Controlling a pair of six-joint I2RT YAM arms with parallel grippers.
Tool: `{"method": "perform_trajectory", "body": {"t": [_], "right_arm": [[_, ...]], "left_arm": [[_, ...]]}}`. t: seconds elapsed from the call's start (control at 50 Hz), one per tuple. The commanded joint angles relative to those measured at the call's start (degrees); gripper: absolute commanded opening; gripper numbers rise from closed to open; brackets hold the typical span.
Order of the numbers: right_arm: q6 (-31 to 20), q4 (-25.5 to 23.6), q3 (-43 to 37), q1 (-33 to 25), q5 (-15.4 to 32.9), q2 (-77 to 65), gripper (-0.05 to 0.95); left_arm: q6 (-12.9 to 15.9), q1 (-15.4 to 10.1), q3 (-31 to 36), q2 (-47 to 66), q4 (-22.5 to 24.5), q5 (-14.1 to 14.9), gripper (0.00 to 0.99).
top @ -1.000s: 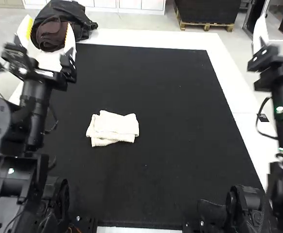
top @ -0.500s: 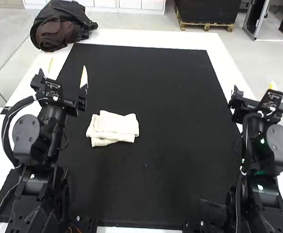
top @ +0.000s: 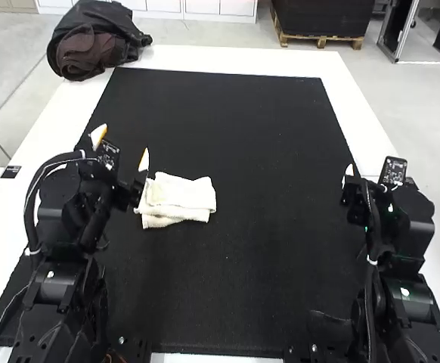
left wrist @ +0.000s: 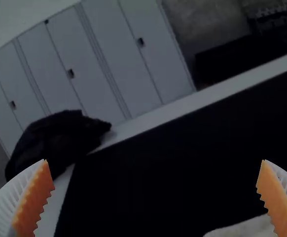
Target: Fold the towel.
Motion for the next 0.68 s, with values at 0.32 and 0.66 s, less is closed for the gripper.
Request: {"method": "perform_trajectory", "body": {"t": [0.32,0.66], "right_arm": [[0.28,-2.79,-0.27,-0.77,-10.4,-0.47,0.92],[0.28,-2.79,-0.27,-0.77,-10.4,-0.47,0.92]], "left_arm": [[-16.79,0.1,-0.23,-0.27,-4.31,-12.17,0.967],[-16.79,-0.42,-0.23,-0.27,-4.49,-12.08,0.966]]}}
